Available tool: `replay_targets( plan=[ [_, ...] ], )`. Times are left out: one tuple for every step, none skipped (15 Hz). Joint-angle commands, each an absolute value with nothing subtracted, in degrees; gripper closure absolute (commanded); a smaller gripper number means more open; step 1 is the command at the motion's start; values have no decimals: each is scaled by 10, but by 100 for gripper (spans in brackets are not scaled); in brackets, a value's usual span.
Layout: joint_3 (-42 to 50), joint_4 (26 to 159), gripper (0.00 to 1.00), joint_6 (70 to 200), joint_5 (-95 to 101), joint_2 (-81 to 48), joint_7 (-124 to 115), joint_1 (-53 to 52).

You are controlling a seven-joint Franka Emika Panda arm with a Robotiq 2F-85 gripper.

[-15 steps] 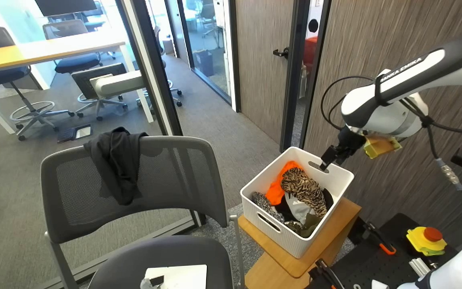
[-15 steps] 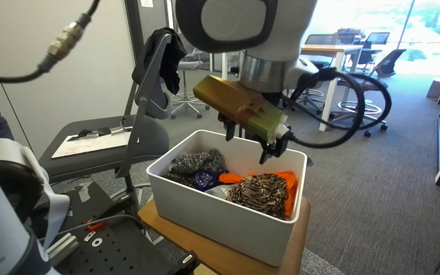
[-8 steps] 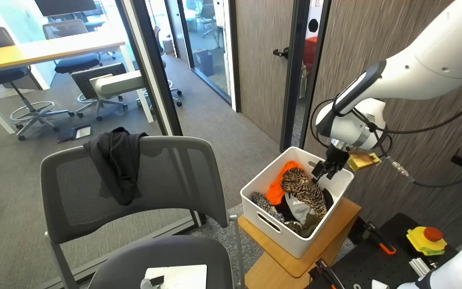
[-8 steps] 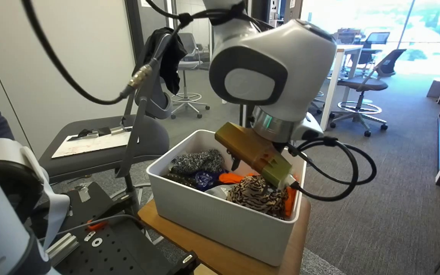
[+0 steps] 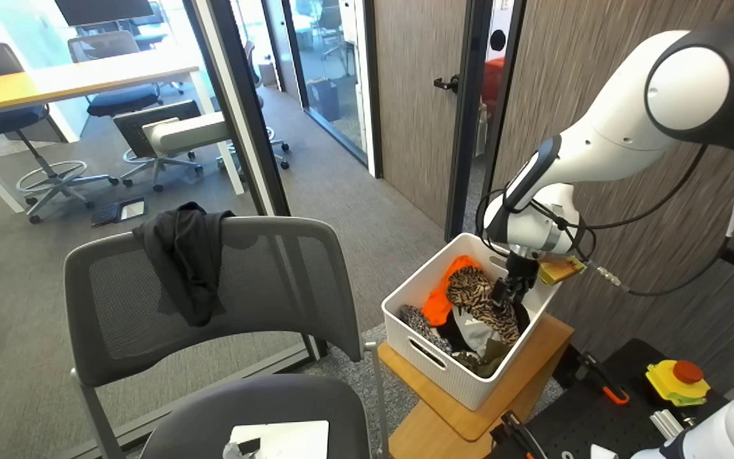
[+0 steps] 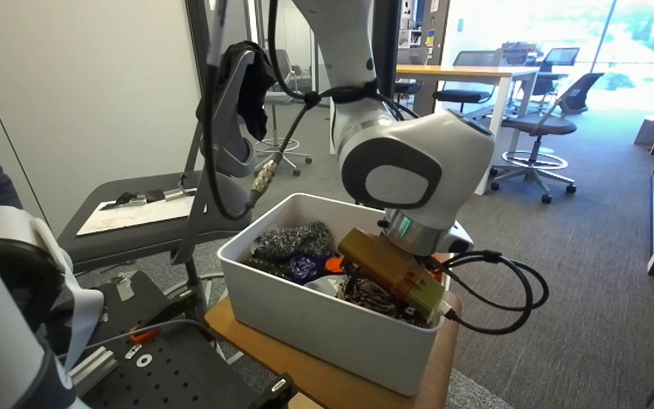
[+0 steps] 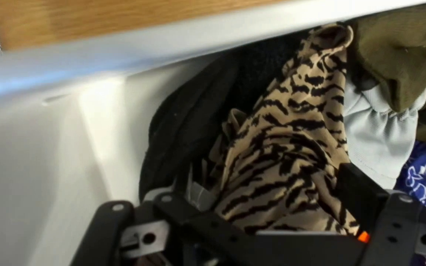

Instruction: Pick a cloth in the basket and put it on the back rest of the chair

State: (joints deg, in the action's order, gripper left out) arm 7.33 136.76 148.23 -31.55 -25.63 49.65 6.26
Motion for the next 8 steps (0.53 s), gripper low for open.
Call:
replay_targets(
  plan=[
    [37, 1364, 0, 1487, -251, -259, 455, 103],
    [29, 1363, 0, 1487, -241, -260, 450, 112],
    [17, 1362, 0, 1487, -239, -263, 454, 122],
    [6, 1361, 0, 1486, -239, -264, 456, 131],
    [-8, 1361, 0, 1487, -246, -265, 465, 141],
    [-22, 1361, 0, 1491, -254, -267, 474, 151],
    [-32, 1361, 0, 1492, -258, -268, 475, 157],
    [-43, 1361, 0, 1495, -263, -272, 481, 165]
  ],
)
